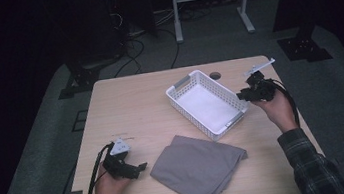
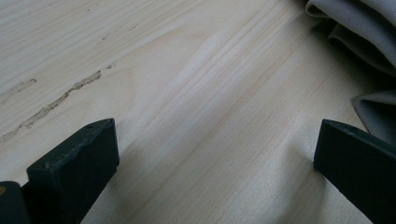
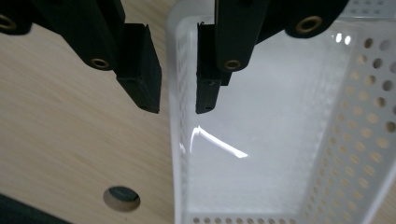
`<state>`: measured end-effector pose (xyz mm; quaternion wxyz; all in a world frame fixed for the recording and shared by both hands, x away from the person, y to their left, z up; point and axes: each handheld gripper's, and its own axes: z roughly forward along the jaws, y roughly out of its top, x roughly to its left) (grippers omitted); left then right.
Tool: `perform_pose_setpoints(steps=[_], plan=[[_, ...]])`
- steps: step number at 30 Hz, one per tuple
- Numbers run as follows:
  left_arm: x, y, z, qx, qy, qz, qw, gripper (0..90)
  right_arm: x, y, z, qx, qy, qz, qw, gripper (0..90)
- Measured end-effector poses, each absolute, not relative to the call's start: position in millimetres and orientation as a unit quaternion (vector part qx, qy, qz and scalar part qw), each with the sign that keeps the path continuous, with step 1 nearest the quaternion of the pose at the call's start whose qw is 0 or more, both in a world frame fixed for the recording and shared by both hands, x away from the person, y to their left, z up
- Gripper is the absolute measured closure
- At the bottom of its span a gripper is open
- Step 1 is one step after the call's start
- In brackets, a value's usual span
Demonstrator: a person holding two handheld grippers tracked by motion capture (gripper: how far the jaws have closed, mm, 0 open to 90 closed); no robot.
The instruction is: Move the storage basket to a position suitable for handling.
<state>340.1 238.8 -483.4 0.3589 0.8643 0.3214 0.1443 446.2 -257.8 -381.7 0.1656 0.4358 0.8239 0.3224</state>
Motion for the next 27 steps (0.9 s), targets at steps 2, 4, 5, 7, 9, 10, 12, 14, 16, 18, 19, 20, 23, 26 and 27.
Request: perform_pose_setpoints(steps=[2, 4, 5, 7, 9, 10, 12, 14, 16, 18, 19, 20, 23, 26, 27], plan=[[340.1, 238.8, -483.3, 0.864, 0.321, 0.144, 0.359, 0.0, 442.4, -250.2, -374.7, 0.433, 0.823, 0.329, 0.165, 69.2], [340.1, 238.8, -483.3, 0.864, 0.321, 0.144, 0.359, 0.0, 440.0, -240.8, -369.9, 0.423, 0.825, 0.338, 0.162, 67.7], [340.2, 238.8, -483.4, 0.864, 0.321, 0.145, 0.359, 0.0, 438.5, -229.5, -367.7, 0.413, 0.829, 0.344, 0.155, 67.5], [340.1, 238.6, -483.5, 0.863, 0.322, 0.145, 0.360, 0.0, 437.4, -216.8, -367.0, 0.404, 0.833, 0.347, 0.151, 66.8], [340.1, 238.6, -483.6, 0.863, 0.322, 0.145, 0.361, 0.0, 437.1, -212.1, -367.0, 0.401, 0.835, 0.347, 0.149, 66.8], [340.1, 238.6, -483.6, 0.863, 0.322, 0.145, 0.361, 0.0, 437.2, -198.7, -367.6, 0.389, 0.840, 0.351, 0.143, 66.8], [340.1, 238.6, -483.6, 0.863, 0.322, 0.145, 0.361, 0.0, 437.7, -187.6, -368.2, 0.384, 0.843, 0.351, 0.137, 66.2], [340.1, 238.6, -483.6, 0.863, 0.322, 0.145, 0.361, 0.0, 438.4, -179.0, -368.8, 0.377, 0.847, 0.351, 0.133, 66.2], [340.1, 238.6, -483.5, 0.864, 0.322, 0.145, 0.360, 0.0, 439.4, -168.7, -369.3, 0.370, 0.850, 0.351, 0.129, 65.9], [340.1, 238.6, -483.7, 0.863, 0.322, 0.145, 0.361, 0.0, 440.4, -160.4, -369.8, 0.363, 0.854, 0.352, 0.124, 65.5], [340.0, 238.6, -483.5, 0.863, 0.322, 0.144, 0.360, 0.0, 440.4, -157.0, -370.1, 0.361, 0.855, 0.353, 0.122, 65.5], [340.0, 238.7, -483.4, 0.864, 0.322, 0.144, 0.360, 0.0, 440.6, -152.2, -370.7, 0.358, 0.856, 0.354, 0.120, 65.5], [340.0, 238.7, -483.4, 0.864, 0.321, 0.144, 0.359, 0.0, 441.2, -136.5, -373.1, 0.349, 0.860, 0.355, 0.111, 65.0], [340.0, 238.8, -483.3, 0.864, 0.321, 0.144, 0.359, 0.0, 441.7, -122.2, -376.6, 0.341, 0.863, 0.357, 0.103, 63.8], [340.0, 238.7, -483.5, 0.864, 0.321, 0.145, 0.360, 0.0, 442.0, -117.7, -378.4, 0.340, 0.865, 0.355, 0.101, 63.1]])
